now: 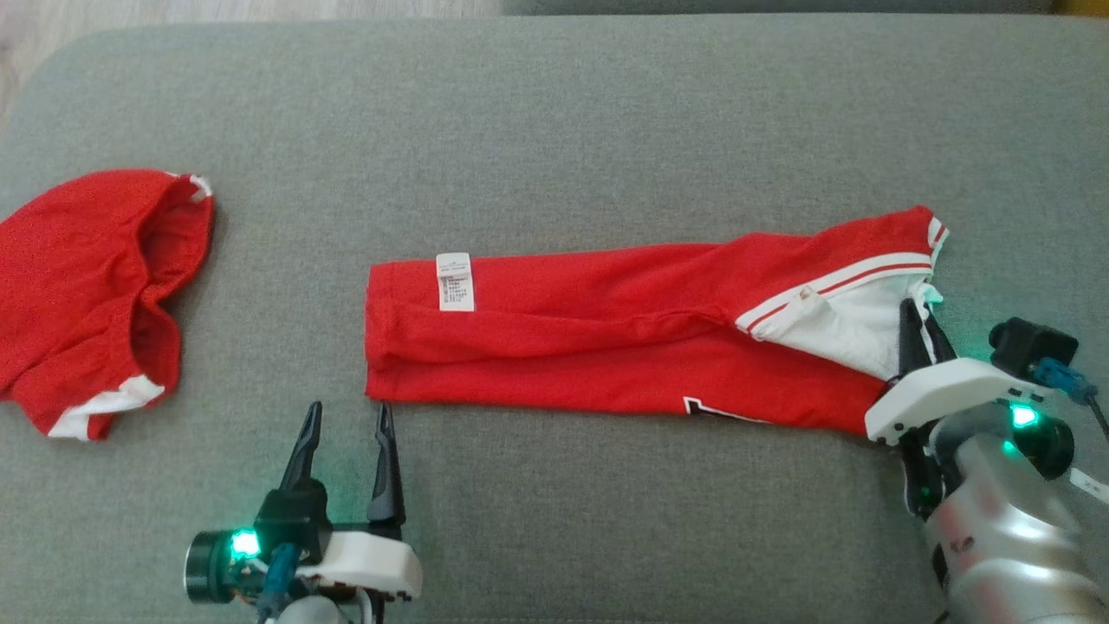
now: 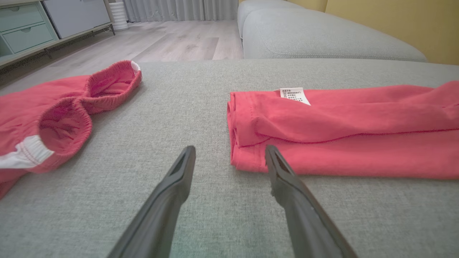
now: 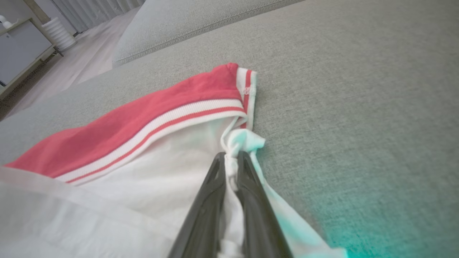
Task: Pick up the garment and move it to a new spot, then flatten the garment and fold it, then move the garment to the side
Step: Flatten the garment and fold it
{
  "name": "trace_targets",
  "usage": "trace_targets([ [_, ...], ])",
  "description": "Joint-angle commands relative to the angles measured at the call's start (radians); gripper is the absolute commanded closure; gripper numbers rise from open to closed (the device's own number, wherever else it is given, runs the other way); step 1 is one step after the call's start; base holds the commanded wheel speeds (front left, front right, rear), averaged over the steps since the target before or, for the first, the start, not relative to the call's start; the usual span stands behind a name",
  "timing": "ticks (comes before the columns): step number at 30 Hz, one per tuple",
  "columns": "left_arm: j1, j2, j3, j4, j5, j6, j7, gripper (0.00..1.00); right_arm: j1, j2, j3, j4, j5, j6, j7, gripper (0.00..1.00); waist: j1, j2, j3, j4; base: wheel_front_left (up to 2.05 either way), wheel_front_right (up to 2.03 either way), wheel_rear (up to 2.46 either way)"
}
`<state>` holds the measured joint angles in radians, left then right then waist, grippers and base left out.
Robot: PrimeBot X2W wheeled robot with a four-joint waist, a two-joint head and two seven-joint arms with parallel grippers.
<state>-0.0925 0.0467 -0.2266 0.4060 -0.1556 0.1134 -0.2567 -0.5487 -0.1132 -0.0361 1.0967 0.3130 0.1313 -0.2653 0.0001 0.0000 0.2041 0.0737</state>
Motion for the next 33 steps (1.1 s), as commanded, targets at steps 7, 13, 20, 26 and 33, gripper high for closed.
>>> trace_targets([
  [7, 0.007, 0.004, 0.037, -0.022, 0.007, -0.01, -0.005, 0.0, 0.055, -0.066, -0.003, -0.156, 0.048, -0.001, 0.004, 1.0, -0.0001, 0.0, -0.058, -0.017, 0.0, 0.0, 0.0],
  [13, 0.031, 0.004, 0.015, -0.018, -0.008, -0.012, -0.005, 0.0, 0.101, -0.029, 0.089, -0.348, 0.085, -0.001, 0.004, 1.0, -0.0001, 0.0, -0.098, -0.017, 0.0, 0.0, 0.0],
  [20, 0.03, 0.004, -0.043, -0.012, -0.015, -0.023, -0.005, 0.0, 0.135, 0.027, 0.351, -0.496, 0.245, -0.001, 0.004, 1.0, -0.0001, 0.0, -0.11, 0.068, 0.0, 0.0, 0.0],
  [26, 0.029, 0.004, -0.107, -0.004, -0.017, -0.033, -0.005, 0.0, 0.106, 0.041, 0.485, -0.5, 0.34, -0.001, 0.006, 1.0, -0.0001, 0.0, -0.111, 0.217, 0.0, 0.0, 0.0],
  [33, 0.044, 0.004, -0.169, 0.005, -0.025, -0.038, -0.005, 0.0, 0.061, 0.053, 0.534, -0.407, 0.377, -0.001, 0.005, 1.0, -0.0001, 0.0, -0.112, 0.391, 0.0, 0.0, 0.0],
])
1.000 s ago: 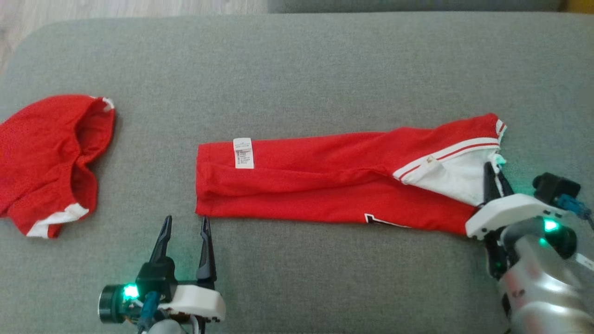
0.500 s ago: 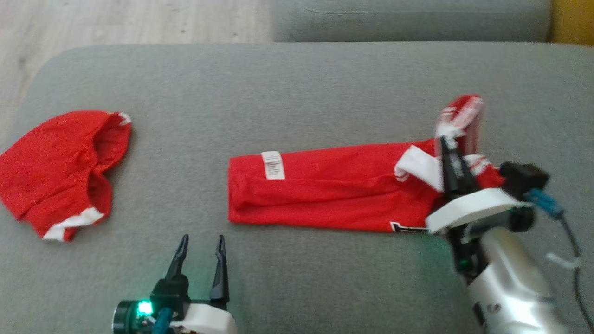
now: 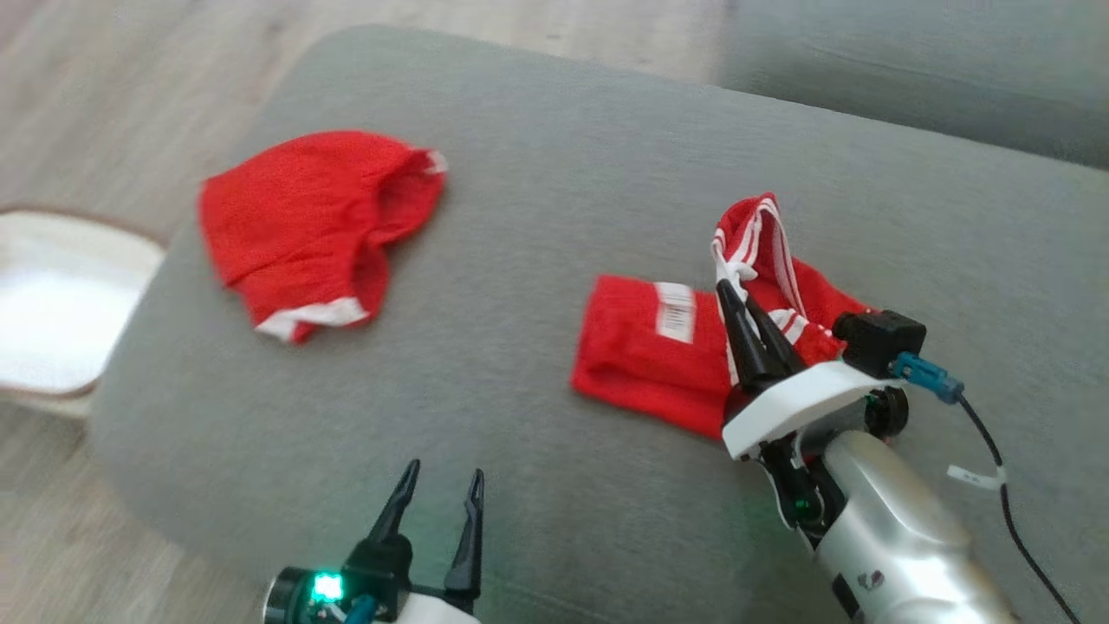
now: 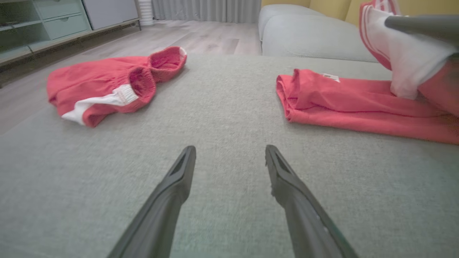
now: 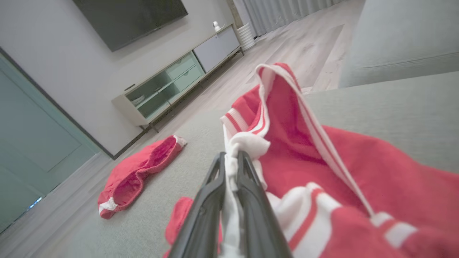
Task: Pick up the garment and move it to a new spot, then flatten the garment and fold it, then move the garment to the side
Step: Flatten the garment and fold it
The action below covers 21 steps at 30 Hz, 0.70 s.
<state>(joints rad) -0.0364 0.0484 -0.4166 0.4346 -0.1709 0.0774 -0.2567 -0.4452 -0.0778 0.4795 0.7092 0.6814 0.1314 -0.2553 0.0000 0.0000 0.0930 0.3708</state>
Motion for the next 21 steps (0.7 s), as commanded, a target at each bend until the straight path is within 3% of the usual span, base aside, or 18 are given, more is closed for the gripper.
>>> trace_targets([
  [1, -0.01, 0.002, 0.017, -0.023, -0.012, -0.001, -0.005, 0.0, -0.049, 0.019, 0.021, -0.004, 0.011, -0.001, -0.006, 1.0, 0.0, 0.0, -0.001, 0.111, 0.0, 0.0, 0.0],
  [3, -0.008, 0.002, 0.01, -0.023, -0.014, 0.0, -0.005, 0.0, -0.062, 0.022, 0.022, 0.019, 0.016, -0.001, -0.006, 1.0, 0.0, 0.0, 0.0, 0.137, 0.0, 0.0, 0.0],
  [4, -0.008, 0.002, 0.007, -0.023, -0.015, 0.001, -0.005, 0.0, -0.068, 0.023, 0.018, 0.028, 0.016, -0.001, -0.006, 0.83, 0.0, 0.0, 0.001, 0.145, 0.0, 0.0, 0.0],
  [5, -0.007, 0.002, 0.005, -0.023, -0.017, 0.001, -0.005, 0.0, -0.073, 0.024, 0.016, 0.036, 0.014, -0.001, -0.006, 0.18, 0.0, 0.0, 0.001, 0.15, 0.0, 0.0, 0.0],
  [6, -0.008, 0.002, 0.004, -0.023, -0.018, 0.002, -0.005, 0.0, -0.076, 0.025, 0.017, 0.042, 0.015, -0.001, -0.006, 0.0, 0.0, 0.0, 0.002, 0.152, 0.0, 0.0, 0.0],
  [13, -0.026, 0.002, 0.023, -0.038, -0.023, 0.013, -0.005, 0.0, -0.071, 0.027, -0.025, -0.04, -0.018, -0.001, -0.006, 0.0, 0.0, 0.0, 0.001, 0.089, 0.0, 0.0, 0.0],
  [21, -0.075, 0.002, 0.067, -0.059, -0.008, 0.022, -0.005, 0.0, 0.022, 0.027, -0.28, -0.138, -0.239, -0.001, -0.006, 0.0, 0.0, 0.0, -0.008, -0.084, 0.0, 0.0, 0.0],
])
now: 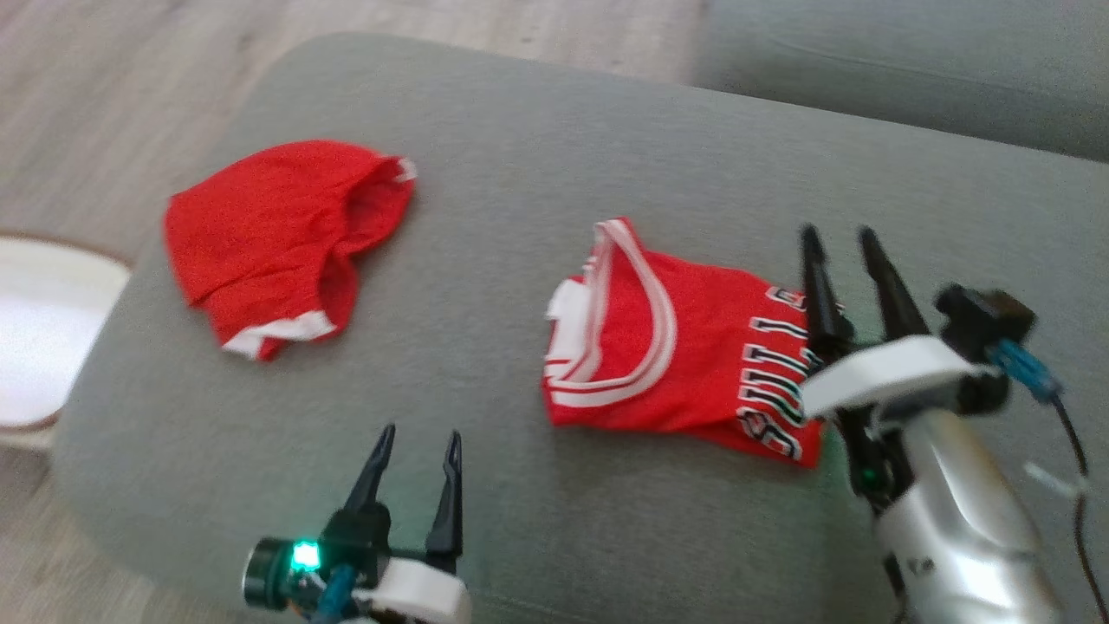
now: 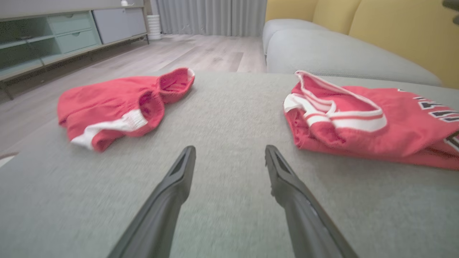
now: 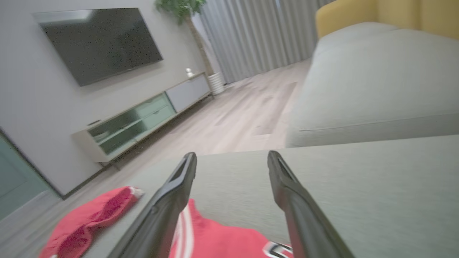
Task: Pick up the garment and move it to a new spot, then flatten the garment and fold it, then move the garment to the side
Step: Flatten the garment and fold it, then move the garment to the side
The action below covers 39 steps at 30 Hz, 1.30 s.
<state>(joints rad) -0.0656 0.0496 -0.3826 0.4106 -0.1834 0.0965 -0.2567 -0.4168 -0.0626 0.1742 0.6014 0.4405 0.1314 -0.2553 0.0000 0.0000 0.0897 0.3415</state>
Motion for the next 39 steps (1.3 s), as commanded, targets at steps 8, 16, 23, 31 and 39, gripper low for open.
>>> trace_targets([
  [8, -0.082, 0.001, 0.099, -0.032, 0.033, 0.018, -0.005, 0.0, 0.094, 0.012, -0.146, -0.062, -0.181, -0.001, -0.006, 0.0, 0.0, 0.0, -0.009, -0.198, 0.0, 0.0, 0.0],
  [16, -0.037, 0.001, 0.178, -0.019, 0.055, 0.03, -0.005, 0.0, 0.185, 0.012, -0.161, -0.06, -0.248, -0.001, -0.006, 0.0, 0.0, 0.0, -0.043, -0.282, 0.0, 0.0, 0.0],
  [23, 0.037, 0.001, 0.212, -0.027, 0.055, 0.033, -0.005, 0.0, 0.244, 0.012, -0.125, -0.052, -0.232, -0.001, -0.006, 0.0, 0.0, 0.0, -0.077, -0.31, 0.0, 0.0, 0.0],
  [31, 0.028, 0.001, 0.191, -0.028, 0.065, 0.02, -0.005, 0.0, 0.236, 0.012, -0.094, -0.049, -0.215, -0.001, -0.006, 0.0, 0.0, 0.0, -0.063, -0.276, 0.0, 0.0, 0.0],
  [39, -0.002, 0.001, 0.121, -0.032, 0.061, 0.0, -0.005, 0.0, 0.13, 0.012, 0.025, 0.021, -0.153, -0.001, -0.006, 0.0, 0.0, 0.0, -0.01, -0.187, 0.0, 0.0, 0.0],
])
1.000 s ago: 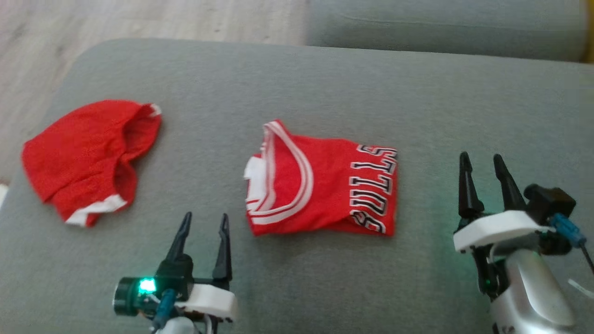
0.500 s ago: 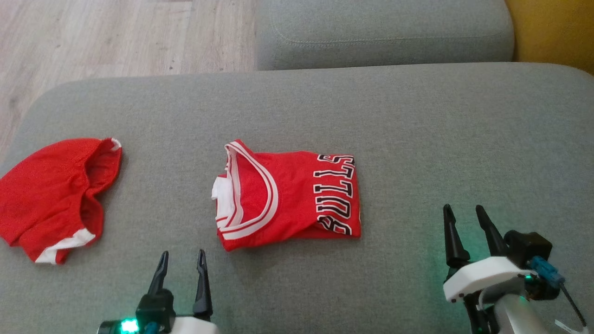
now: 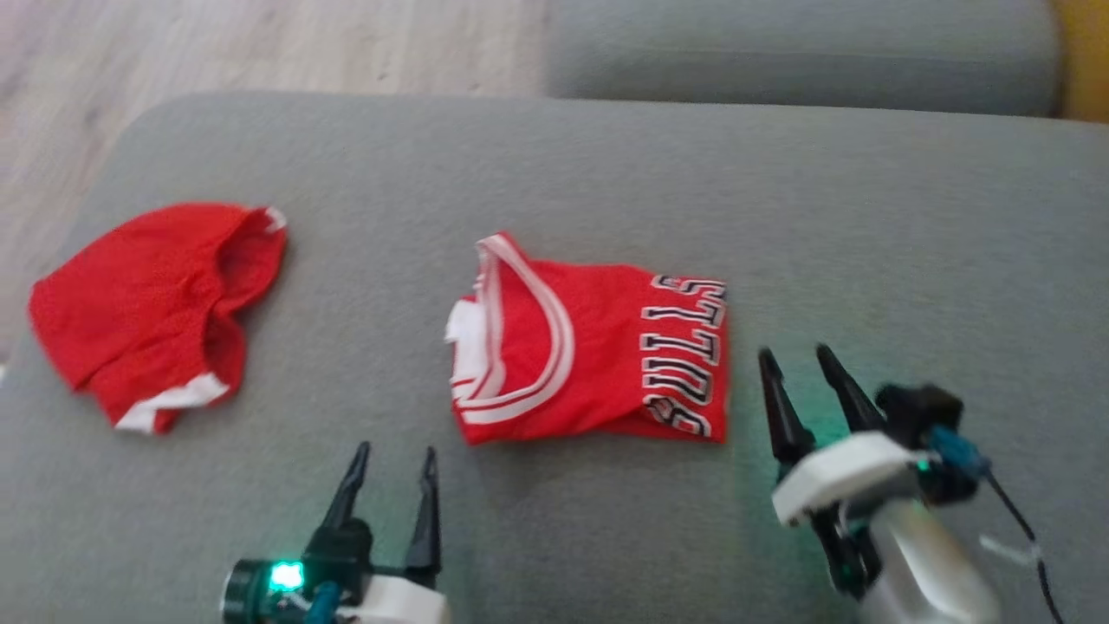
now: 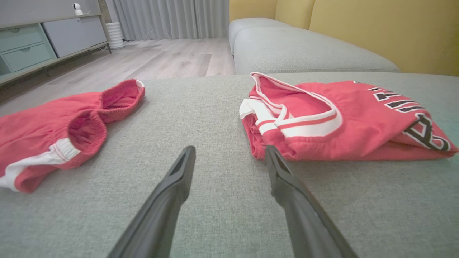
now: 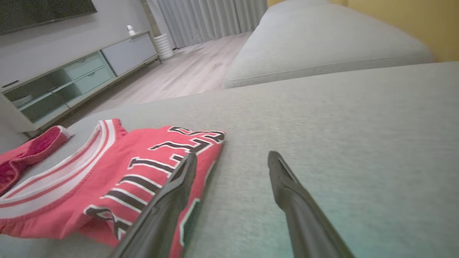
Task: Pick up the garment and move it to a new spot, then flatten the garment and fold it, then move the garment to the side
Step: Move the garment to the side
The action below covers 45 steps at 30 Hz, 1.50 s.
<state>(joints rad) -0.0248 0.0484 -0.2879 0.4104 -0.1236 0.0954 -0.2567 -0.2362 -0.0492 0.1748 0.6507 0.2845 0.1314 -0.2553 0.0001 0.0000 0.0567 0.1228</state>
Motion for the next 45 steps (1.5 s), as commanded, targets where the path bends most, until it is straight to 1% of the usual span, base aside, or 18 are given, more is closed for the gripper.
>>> trace_targets([
  [1, -0.047, 0.002, 0.014, -0.029, 0.001, -0.003, -0.005, 0.0, -0.071, -0.001, 0.04, -0.005, 0.012, -0.001, -0.006, 0.0, -0.0001, 0.0, 0.03, 0.049, 0.0, 0.0, 0.0],
  [5, -0.056, 0.002, -0.02, -0.018, -0.008, -0.004, -0.005, 0.0, -0.143, -0.001, 0.056, 0.101, 0.031, -0.001, -0.006, 0.0, -0.0001, 0.0, 0.055, 0.117, 0.0, 0.0, 0.0],
  [6, -0.058, 0.002, -0.026, -0.014, -0.011, -0.003, -0.005, 0.0, -0.171, -0.001, 0.048, 0.181, 0.024, -0.001, -0.006, 0.0, -0.0001, 0.0, 0.064, 0.146, 0.0, 0.0, 0.0],
  [9, -0.059, 0.002, -0.025, -0.011, -0.014, 0.001, -0.005, 0.0, -0.206, -0.001, 0.044, 0.294, 0.03, -0.001, -0.006, 0.0, -0.0001, 0.0, 0.077, 0.178, 0.0, 0.0, 0.0],
  [12, -0.059, 0.002, -0.018, -0.012, -0.019, 0.005, -0.005, 0.0, -0.224, -0.001, 0.085, 0.378, 0.063, -0.001, 0.007, 0.0, -0.0001, 0.0, 0.084, 0.19, 0.0, 0.0, 0.0],
  [13, -0.058, 0.002, -0.016, -0.014, -0.02, 0.006, -0.005, 0.0, -0.227, -0.001, 0.103, 0.396, 0.077, -0.001, 0.013, 0.18, -0.0001, 0.0, 0.087, 0.189, 0.0, 0.0, 0.0],
  [14, -0.058, 0.002, -0.013, -0.016, -0.022, 0.008, -0.005, 0.0, -0.23, -0.001, 0.123, 0.404, 0.096, -0.001, 0.014, 0.73, -0.0001, 0.0, 0.088, 0.187, 0.0, 0.0, 0.0],
  [15, -0.059, 0.002, -0.011, -0.018, -0.024, 0.01, -0.005, 0.0, -0.233, -0.001, 0.143, 0.407, 0.113, -0.001, 0.013, 1.0, -0.0001, 0.0, 0.087, 0.181, 0.0, 0.0, 0.0],
  [18, -0.063, 0.002, -0.012, -0.024, -0.027, 0.008, -0.005, 0.0, -0.248, -0.001, 0.183, 0.4, 0.144, -0.001, 0.003, 1.0, -0.0001, 0.0, 0.081, 0.146, 0.0, 0.0, 0.0],
  [22, -0.072, 0.002, -0.006, -0.034, -0.025, 0.005, -0.005, 0.0, -0.277, -0.001, 0.155, 0.368, 0.137, -0.001, -0.005, 1.0, -0.0001, 0.0, 0.064, 0.051, 0.0, 0.0, 0.0],
  [27, -0.09, 0.002, -0.003, -0.046, -0.017, -0.002, -0.005, 0.0, -0.265, -0.001, 0.109, 0.291, 0.091, -0.001, -0.006, 1.0, -0.0001, 0.0, 0.053, -0.131, 0.0, 0.0, 0.0],
  [34, -0.132, 0.002, -0.005, -0.044, -0.015, -0.007, -0.005, 0.0, -0.246, -0.001, 0.122, 0.214, 0.092, -0.001, -0.006, 1.0, -0.0001, 0.0, 0.072, -0.393, 0.0, 0.0, 0.0],
  [37, -0.144, 0.002, -0.007, -0.039, -0.01, -0.012, -0.005, 0.0, -0.241, -0.001, 0.133, 0.189, 0.105, -0.001, -0.006, 1.0, -0.0001, 0.0, 0.088, -0.483, 0.0, 0.0, 0.0],
  [39, -0.152, 0.002, -0.009, -0.033, -0.008, -0.015, -0.005, 0.0, -0.238, -0.001, 0.136, 0.175, 0.112, -0.001, -0.006, 1.0, -0.0001, 0.0, 0.099, -0.527, 0.0, 0.0, 0.0],
  [40, -0.152, 0.002, -0.009, -0.033, -0.008, -0.015, -0.005, 0.0, -0.238, -0.001, 0.136, 0.175, 0.112, -0.001, -0.006, 1.0, -0.0001, 0.0, 0.099, -0.527, 0.0, 0.0, 0.0],
  [42, -0.158, 0.002, -0.01, -0.027, -0.006, -0.019, -0.005, 0.0, -0.234, -0.001, 0.14, 0.165, 0.121, -0.001, -0.006, 1.0, -0.0001, 0.0, 0.109, -0.561, 0.0, 0.0, 0.0],
  [45, -0.168, 0.002, -0.013, -0.02, -0.001, -0.025, -0.005, 0.0, -0.229, -0.001, 0.141, 0.155, 0.125, -0.001, -0.006, 1.0, -0.0001, 0.0, 0.123, -0.585, 0.0, 0.0, 0.0],
])
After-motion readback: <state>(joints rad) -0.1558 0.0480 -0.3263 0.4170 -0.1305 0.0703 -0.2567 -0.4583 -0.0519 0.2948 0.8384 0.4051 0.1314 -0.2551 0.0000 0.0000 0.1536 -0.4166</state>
